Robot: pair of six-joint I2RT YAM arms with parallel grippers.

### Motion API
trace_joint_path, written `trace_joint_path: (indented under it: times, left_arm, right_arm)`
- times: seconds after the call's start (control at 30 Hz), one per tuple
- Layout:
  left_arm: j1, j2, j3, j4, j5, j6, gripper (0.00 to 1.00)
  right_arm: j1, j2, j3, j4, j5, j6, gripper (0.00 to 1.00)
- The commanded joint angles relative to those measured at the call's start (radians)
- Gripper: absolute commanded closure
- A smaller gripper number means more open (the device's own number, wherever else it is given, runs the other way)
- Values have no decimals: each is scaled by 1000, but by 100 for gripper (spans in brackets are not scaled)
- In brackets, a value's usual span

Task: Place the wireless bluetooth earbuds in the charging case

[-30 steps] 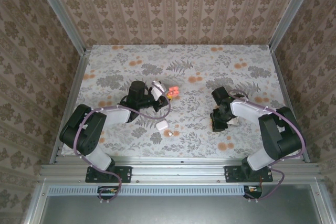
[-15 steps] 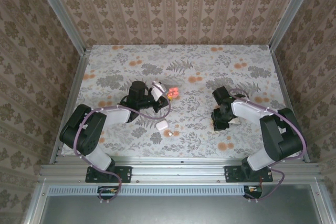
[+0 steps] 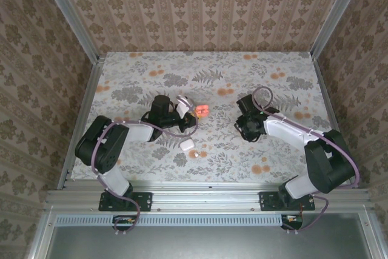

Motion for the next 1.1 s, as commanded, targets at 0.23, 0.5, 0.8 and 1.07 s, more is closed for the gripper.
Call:
trace_joint_path:
  times: [0.23, 0.5, 0.8, 1.07]
  left_arm:
    - [7, 64, 43, 87, 136, -111, 91]
    - [12, 91, 41, 179, 169, -182, 91]
    - [12, 85, 43, 209, 185, -217, 91]
    - [13, 89, 24, 305, 179, -284, 91]
  right_arm:
    - [50, -52, -2, 356, 141, -443, 73]
    - [86, -36, 15, 522, 99, -747, 73]
    - [128, -11, 35, 616, 68, -896, 72]
    - [138, -14, 43, 606, 40, -967, 71]
